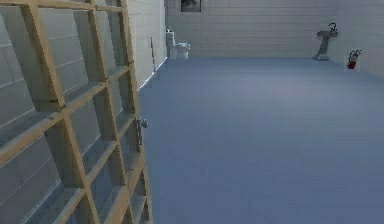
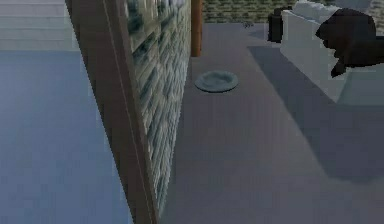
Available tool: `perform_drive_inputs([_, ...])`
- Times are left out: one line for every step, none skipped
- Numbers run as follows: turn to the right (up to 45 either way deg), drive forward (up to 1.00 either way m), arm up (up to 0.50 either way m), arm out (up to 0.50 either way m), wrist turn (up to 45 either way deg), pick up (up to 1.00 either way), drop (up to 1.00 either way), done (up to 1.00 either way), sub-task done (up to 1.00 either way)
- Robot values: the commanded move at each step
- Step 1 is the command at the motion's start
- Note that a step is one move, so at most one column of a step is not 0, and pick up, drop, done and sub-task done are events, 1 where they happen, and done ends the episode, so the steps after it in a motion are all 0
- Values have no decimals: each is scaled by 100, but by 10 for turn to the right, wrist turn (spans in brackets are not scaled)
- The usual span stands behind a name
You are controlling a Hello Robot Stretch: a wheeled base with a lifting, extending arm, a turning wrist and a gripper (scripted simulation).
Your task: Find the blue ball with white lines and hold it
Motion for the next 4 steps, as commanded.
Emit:
perform_drive_inputs([0, 40, 0, 0, 0, 0, 0, 0, 0])
perform_drive_inputs([450, 0, 0, 0, 0, 0, 0, 0, 0])
perform_drive_inputs([210, 0, 0, 0, 0, 0, 0, 0, 0])
perform_drive_inputs([0, 45, 0, 0, 0, 0, 0, 0, 0])
